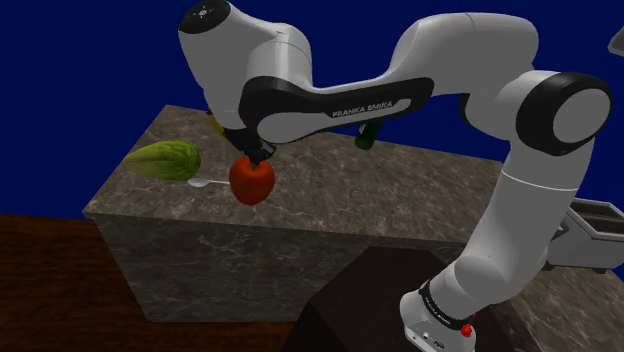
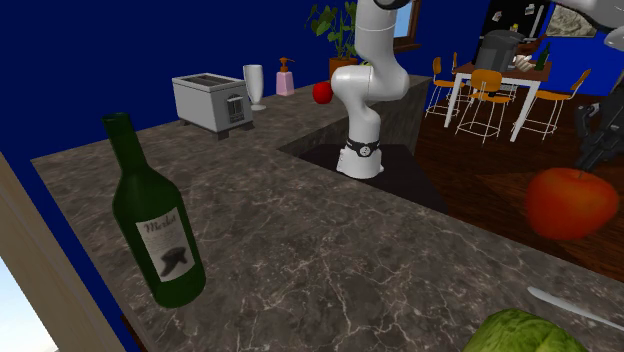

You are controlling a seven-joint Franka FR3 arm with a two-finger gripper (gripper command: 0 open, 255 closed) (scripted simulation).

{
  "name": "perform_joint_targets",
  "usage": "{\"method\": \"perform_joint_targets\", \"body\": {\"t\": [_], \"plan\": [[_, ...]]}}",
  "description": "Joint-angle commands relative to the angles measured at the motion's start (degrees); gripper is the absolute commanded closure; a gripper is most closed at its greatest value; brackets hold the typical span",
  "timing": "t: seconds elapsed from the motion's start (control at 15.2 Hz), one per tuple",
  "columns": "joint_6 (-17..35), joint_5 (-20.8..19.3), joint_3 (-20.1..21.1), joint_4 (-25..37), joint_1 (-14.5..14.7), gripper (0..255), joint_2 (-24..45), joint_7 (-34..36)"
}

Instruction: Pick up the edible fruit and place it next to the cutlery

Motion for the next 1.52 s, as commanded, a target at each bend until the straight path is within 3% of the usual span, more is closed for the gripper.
{"method": "perform_joint_targets", "body": {"t": [0.0, 0.66, 1.12, 1.19, 1.45], "plan": [[1.2, -0.4, -0.2, -1.2, -0.2, 255, 0.4, 0.6], [6.2, -3.0, -1.6, -5.6, 0.3, 255, 3.0, 4.1], [6.2, -3.0, -1.6, -5.6, 0.3, 255, 3.0, 4.1], [6.2, -3.0, -1.6, -5.6, 0.3, 0, 3.0, 4.1], [6.2, -3.0, -1.6, -5.6, 0.3, 0, 3.0, 4.1]]}}
